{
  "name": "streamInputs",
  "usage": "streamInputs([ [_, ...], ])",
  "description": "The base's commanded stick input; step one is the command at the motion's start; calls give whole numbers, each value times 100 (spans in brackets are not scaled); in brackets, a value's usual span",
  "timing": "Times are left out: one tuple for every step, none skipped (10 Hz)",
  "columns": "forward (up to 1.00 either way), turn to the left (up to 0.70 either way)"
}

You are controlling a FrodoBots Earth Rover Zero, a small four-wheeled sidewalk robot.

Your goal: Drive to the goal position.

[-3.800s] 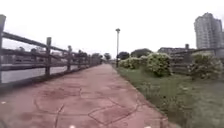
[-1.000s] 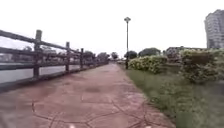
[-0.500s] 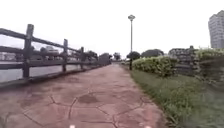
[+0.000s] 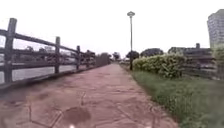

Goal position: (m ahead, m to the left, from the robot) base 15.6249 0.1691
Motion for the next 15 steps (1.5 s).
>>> streamInputs([
  [100, -36],
  [100, 1],
  [100, 2],
  [100, 2],
  [100, 2],
  [100, 2],
  [100, 2],
  [100, 2],
  [100, 2],
  [100, 2],
  [100, 2],
  [100, 2],
  [100, 2],
  [100, 2],
  [100, -2],
])
